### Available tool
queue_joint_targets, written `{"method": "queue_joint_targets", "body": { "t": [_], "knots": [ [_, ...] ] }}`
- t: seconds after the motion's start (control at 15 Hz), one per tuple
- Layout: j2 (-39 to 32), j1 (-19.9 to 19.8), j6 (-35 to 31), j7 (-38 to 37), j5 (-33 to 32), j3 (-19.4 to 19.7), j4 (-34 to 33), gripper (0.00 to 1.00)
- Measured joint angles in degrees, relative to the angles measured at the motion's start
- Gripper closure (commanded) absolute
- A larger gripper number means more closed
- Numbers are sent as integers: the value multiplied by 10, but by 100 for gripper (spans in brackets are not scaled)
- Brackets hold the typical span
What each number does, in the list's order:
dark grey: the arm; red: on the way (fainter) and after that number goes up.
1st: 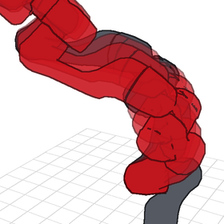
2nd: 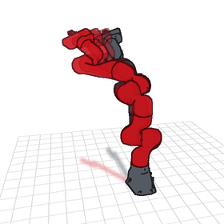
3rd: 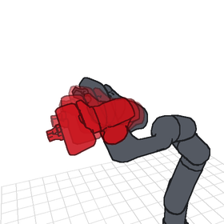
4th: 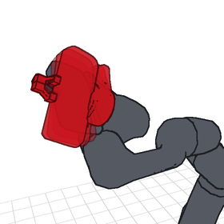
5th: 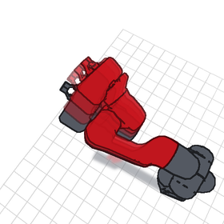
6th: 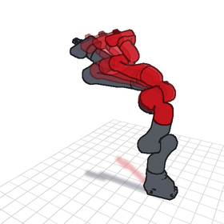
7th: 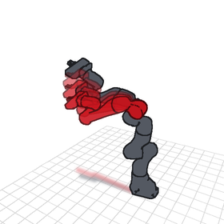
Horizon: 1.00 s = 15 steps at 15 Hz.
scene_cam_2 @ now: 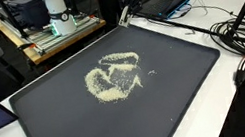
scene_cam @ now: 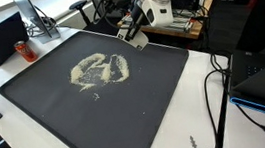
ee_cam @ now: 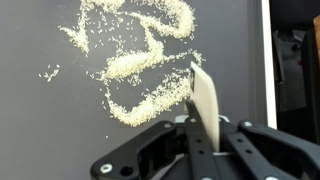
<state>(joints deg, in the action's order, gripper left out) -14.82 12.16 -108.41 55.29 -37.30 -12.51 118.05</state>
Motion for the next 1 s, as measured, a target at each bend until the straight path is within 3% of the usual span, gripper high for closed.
{"method": "queue_joint_targets", "body": {
  "t": [0.47, 1.0],
  "knots": [
    [20, -45, -48, 34, 137, 10, -36, 99],
    [21, -92, -88, 41, 243, 45, -84, 99]
  ]
}}
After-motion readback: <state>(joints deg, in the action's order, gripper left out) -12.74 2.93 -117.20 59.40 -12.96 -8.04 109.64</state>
